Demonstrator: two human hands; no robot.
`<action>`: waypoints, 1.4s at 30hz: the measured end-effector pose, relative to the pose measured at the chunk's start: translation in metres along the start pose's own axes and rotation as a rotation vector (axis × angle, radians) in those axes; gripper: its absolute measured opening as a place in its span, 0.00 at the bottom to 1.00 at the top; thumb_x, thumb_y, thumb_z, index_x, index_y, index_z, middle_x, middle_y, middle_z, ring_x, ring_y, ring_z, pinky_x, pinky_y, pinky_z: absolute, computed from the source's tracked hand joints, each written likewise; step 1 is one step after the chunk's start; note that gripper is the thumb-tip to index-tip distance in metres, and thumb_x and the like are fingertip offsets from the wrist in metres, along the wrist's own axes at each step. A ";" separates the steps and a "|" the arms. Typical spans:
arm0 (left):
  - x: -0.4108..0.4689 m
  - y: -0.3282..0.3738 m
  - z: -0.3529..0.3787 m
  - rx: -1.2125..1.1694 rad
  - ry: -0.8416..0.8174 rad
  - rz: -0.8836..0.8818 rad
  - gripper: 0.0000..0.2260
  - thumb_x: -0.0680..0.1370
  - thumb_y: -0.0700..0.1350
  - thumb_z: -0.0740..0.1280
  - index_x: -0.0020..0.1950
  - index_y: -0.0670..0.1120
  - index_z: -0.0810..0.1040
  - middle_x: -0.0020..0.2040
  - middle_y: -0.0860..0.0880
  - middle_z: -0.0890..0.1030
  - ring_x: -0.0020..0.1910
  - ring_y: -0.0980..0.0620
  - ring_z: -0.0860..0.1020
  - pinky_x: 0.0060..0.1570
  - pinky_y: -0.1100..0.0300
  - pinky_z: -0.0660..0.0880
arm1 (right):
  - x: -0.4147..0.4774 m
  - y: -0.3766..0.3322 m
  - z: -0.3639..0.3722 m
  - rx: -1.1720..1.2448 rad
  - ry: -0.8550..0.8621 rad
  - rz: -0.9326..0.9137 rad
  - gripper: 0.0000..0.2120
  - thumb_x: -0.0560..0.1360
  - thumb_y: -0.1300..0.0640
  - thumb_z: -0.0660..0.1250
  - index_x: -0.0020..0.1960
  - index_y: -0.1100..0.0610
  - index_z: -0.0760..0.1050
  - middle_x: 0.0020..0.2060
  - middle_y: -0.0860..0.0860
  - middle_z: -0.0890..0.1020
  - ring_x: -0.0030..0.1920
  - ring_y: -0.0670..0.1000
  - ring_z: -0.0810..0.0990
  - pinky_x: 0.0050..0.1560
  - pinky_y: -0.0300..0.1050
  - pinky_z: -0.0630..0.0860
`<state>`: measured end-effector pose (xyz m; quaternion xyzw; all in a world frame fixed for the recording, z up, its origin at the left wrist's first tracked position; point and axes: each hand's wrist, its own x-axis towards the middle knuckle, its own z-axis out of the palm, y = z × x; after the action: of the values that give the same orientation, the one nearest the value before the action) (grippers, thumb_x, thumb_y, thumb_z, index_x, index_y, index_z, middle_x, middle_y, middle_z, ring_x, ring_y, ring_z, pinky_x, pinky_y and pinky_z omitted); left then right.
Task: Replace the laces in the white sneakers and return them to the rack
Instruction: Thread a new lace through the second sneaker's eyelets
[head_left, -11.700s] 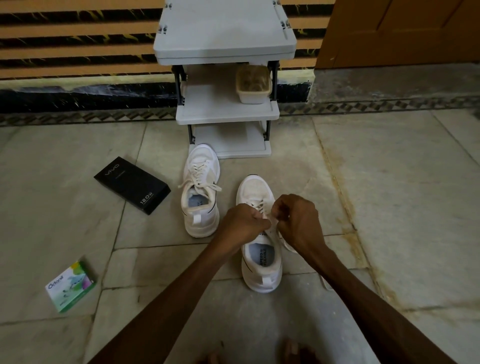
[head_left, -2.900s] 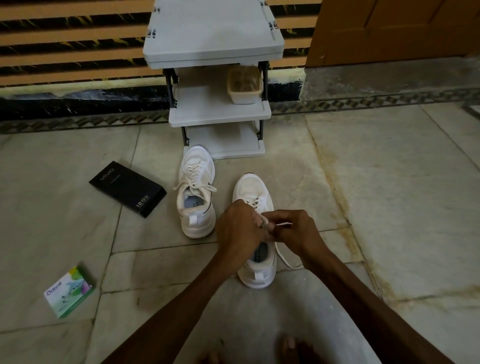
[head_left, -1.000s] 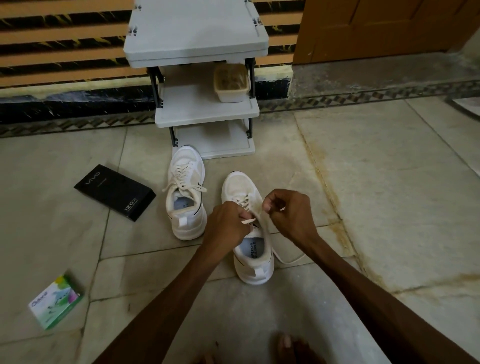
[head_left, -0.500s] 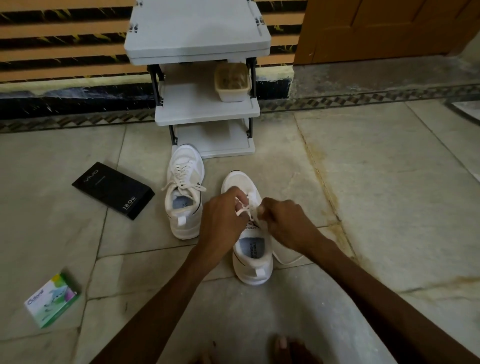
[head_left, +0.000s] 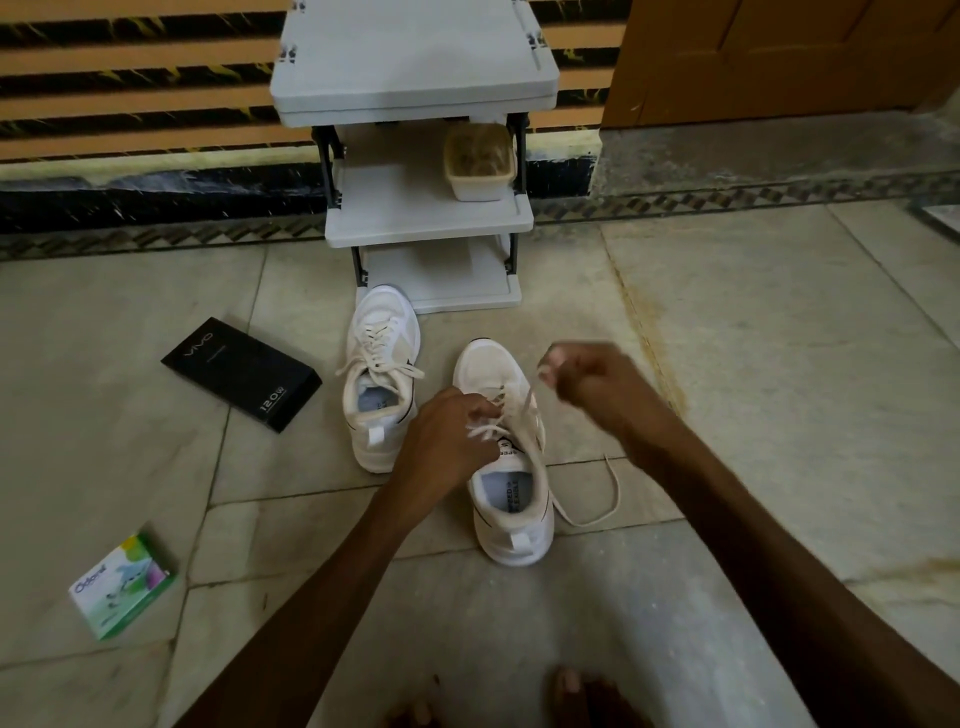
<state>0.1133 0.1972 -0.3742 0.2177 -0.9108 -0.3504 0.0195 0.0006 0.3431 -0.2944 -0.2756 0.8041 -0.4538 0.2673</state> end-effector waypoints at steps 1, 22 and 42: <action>0.000 0.001 -0.001 -0.009 -0.010 -0.004 0.18 0.66 0.46 0.76 0.56 0.53 0.83 0.53 0.52 0.80 0.49 0.54 0.79 0.49 0.62 0.73 | -0.002 -0.012 -0.012 0.279 0.072 -0.032 0.17 0.76 0.66 0.58 0.33 0.52 0.73 0.30 0.44 0.75 0.32 0.43 0.71 0.37 0.37 0.68; -0.015 0.019 0.012 -0.028 0.187 0.000 0.12 0.68 0.39 0.71 0.42 0.55 0.74 0.45 0.57 0.74 0.42 0.57 0.76 0.40 0.53 0.76 | -0.012 0.078 -0.008 -1.071 -0.456 0.301 0.14 0.73 0.47 0.69 0.52 0.56 0.81 0.49 0.53 0.82 0.49 0.53 0.81 0.49 0.46 0.79; 0.024 0.040 -0.001 -0.153 -0.110 0.021 0.05 0.77 0.50 0.68 0.43 0.51 0.80 0.37 0.52 0.80 0.37 0.56 0.78 0.38 0.62 0.73 | 0.019 0.007 -0.024 -0.270 -0.179 -0.175 0.22 0.80 0.48 0.61 0.35 0.63 0.74 0.30 0.60 0.74 0.31 0.48 0.72 0.36 0.40 0.69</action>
<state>0.0767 0.2135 -0.3500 0.1865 -0.8831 -0.4303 -0.0105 -0.0304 0.3474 -0.2930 -0.4174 0.8035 -0.3370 0.2580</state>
